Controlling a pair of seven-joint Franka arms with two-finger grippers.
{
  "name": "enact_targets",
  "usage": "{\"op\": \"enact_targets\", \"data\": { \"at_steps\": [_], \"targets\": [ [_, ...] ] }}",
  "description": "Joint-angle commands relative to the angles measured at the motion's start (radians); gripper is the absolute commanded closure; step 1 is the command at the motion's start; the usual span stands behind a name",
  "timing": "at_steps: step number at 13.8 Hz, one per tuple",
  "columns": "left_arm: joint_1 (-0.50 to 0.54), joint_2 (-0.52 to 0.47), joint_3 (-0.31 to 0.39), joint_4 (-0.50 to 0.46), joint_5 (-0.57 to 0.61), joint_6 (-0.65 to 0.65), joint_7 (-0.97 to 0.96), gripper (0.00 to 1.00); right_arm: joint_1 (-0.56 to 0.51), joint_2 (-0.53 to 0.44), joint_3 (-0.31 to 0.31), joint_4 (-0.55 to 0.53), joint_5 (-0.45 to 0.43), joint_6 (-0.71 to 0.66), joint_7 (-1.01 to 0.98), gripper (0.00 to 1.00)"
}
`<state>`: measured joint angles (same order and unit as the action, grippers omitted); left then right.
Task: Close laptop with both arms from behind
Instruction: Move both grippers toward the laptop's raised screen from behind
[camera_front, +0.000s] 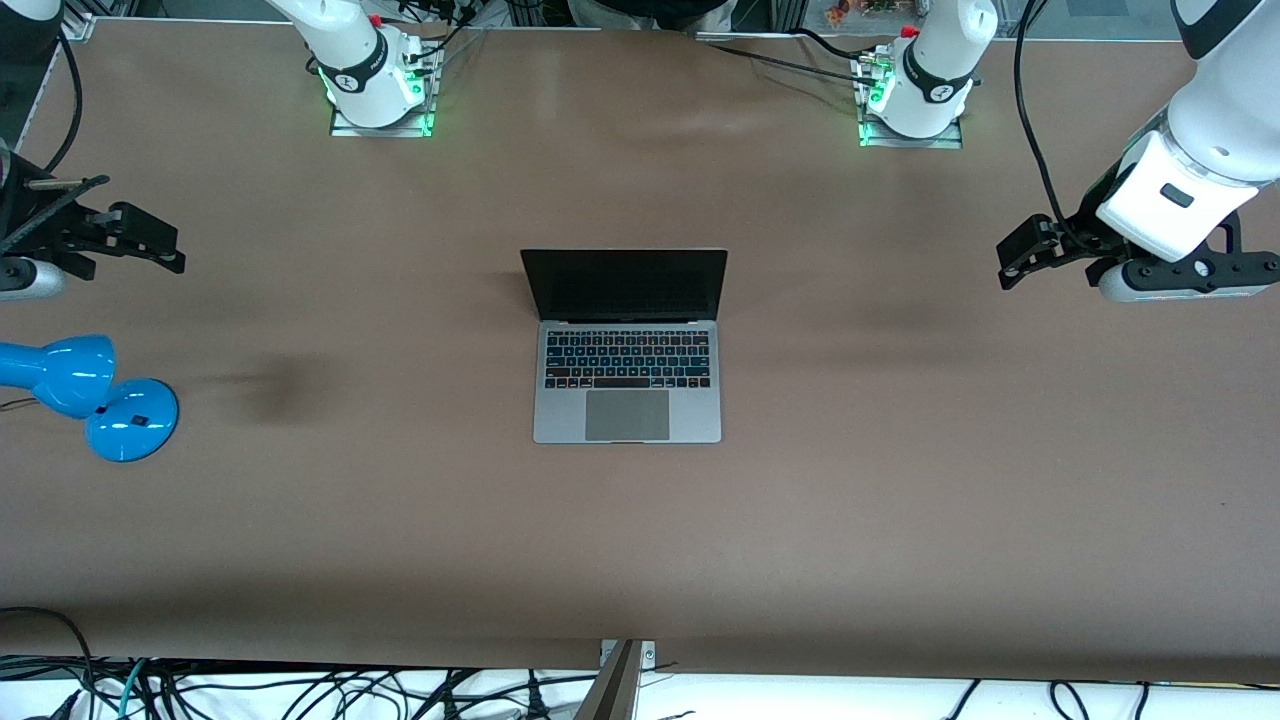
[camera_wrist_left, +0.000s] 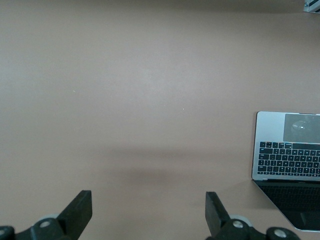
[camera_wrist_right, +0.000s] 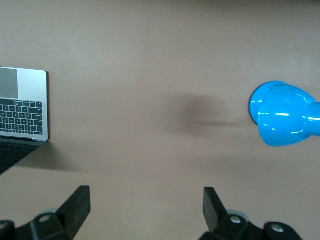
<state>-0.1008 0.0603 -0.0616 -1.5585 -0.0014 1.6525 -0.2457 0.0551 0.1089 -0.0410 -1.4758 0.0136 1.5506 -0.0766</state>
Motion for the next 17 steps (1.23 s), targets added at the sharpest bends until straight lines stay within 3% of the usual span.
{"op": "enact_targets", "data": {
  "at_steps": [1, 4, 8, 17],
  "targets": [
    [0.007, -0.016, -0.009, -0.014, -0.005, 0.004, -0.006, 0.00, -0.003, -0.052, 0.001, -0.058, 0.019, 0.022, 0.008, 0.00],
    [0.001, -0.011, -0.009, -0.012, -0.005, 0.006, -0.007, 0.00, -0.003, -0.051, 0.016, -0.060, 0.020, 0.020, 0.008, 0.00],
    [-0.010, 0.004, -0.017, -0.002, -0.006, 0.012, -0.040, 0.00, -0.003, -0.049, 0.093, -0.077, 0.046, 0.022, 0.032, 0.00],
    [-0.020, 0.036, -0.249, -0.014, -0.006, 0.046, -0.354, 0.00, -0.003, -0.038, 0.305, -0.136, 0.065, 0.109, 0.311, 0.00]
  ]
}}
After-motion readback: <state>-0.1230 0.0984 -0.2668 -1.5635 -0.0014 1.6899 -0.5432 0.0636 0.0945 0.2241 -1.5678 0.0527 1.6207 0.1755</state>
